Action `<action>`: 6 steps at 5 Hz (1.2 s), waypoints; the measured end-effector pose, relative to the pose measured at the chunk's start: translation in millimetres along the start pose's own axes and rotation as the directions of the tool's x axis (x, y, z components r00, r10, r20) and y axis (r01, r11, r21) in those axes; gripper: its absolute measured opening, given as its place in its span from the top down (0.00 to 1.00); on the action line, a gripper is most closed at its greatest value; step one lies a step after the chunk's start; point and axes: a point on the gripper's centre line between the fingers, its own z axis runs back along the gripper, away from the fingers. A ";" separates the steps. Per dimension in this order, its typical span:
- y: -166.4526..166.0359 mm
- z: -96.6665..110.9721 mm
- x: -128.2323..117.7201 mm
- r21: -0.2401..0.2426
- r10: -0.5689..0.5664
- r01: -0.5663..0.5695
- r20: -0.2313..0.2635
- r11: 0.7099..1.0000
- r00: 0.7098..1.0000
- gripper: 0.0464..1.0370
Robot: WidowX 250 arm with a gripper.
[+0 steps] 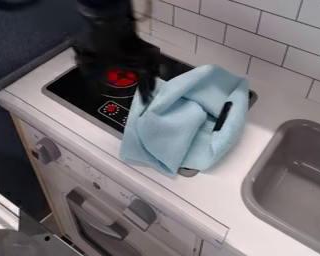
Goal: Move the cloth from right to left
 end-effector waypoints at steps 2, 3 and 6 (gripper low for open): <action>-65.7 -52.9 -15.0 -0.053 -0.126 0.121 -0.094 0.991 0.988 0.04; -67.3 -67.3 -24.3 -0.034 -0.103 0.102 -0.034 0.994 0.994 0.04; -43.8 -83.9 -15.6 0.106 -0.074 0.071 0.030 0.992 0.997 0.40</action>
